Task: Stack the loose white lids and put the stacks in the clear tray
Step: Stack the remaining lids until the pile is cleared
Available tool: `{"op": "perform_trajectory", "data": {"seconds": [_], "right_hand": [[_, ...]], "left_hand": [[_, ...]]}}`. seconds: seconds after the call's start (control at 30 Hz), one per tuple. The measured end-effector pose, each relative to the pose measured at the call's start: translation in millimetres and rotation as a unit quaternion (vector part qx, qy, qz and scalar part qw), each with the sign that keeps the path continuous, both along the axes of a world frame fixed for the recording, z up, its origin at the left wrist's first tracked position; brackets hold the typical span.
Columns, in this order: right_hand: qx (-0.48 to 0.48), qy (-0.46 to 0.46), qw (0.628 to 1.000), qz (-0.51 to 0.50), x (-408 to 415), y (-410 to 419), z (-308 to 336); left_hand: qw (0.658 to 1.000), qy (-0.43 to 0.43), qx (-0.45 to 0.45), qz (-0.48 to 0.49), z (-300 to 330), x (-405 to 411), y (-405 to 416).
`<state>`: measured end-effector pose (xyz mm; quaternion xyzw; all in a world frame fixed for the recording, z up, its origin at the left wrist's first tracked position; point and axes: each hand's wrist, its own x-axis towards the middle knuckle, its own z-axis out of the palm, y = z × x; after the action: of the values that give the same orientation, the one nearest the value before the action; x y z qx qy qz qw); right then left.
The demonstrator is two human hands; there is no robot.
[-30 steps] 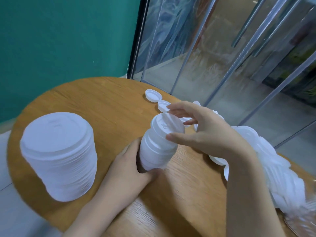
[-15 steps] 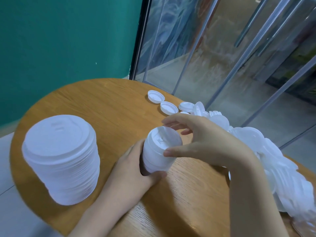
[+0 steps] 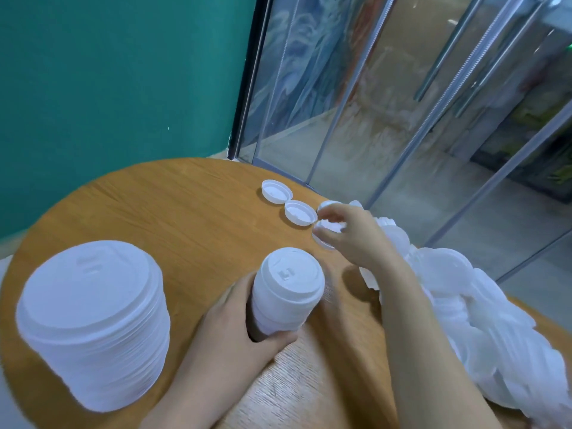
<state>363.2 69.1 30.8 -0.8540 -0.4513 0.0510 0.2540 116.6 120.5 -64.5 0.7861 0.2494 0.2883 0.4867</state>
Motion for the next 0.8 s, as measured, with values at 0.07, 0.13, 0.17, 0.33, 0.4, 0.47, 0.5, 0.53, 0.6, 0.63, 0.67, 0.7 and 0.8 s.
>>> {"op": "perform_trajectory", "data": {"seconds": [0.07,0.13,0.17,0.33,0.4,0.47,0.5,0.53,0.6,0.63,0.67,0.7,0.8], "right_hand": [[-0.031,-0.04,0.999,-0.004,16,28,-19],[-0.057,-0.059,0.997,-0.007,28,47,-30],[-0.064,-0.069,0.996,-0.005,31,54,-32],[-0.096,-0.1,0.99,-0.01,46,71,-42],[-0.108,-0.104,0.989,-0.019,50,73,-48],[-0.104,-0.098,0.989,-0.024,51,71,-50],[-0.094,-0.09,0.991,-0.024,49,69,-49],[-0.077,-0.077,0.994,-0.022,46,67,-47],[-0.02,-0.035,0.999,-0.017,38,58,-39],[0.018,-0.014,1.0,-0.013,32,49,-34],[0.058,0.002,0.998,-0.009,24,37,-28],[0.097,0.018,0.995,-0.012,15,23,-23],[0.199,0.098,0.974,-0.046,-13,-25,-17]], "left_hand": [[1.0,0.0,0.0,0.001,-2,2,1],[1.0,0.002,0.002,-0.001,-3,2,2],[1.0,0.003,0.006,-0.001,-3,2,2],[1.0,-0.003,0.012,0.0,-5,4,4],[1.0,-0.004,0.013,-0.002,-5,4,4],[1.0,-0.005,0.012,-0.004,-5,4,4],[1.0,-0.006,0.01,-0.004,-5,3,4],[1.0,-0.008,0.008,-0.003,-5,3,3],[1.0,-0.007,0.006,-0.001,-6,4,3],[1.0,-0.006,0.007,-0.001,-5,4,3],[1.0,-0.006,0.007,0.0,-5,3,3],[1.0,-0.006,0.005,0.0,-5,3,3],[1.0,0.007,0.005,-0.006,-2,1,4]]}}
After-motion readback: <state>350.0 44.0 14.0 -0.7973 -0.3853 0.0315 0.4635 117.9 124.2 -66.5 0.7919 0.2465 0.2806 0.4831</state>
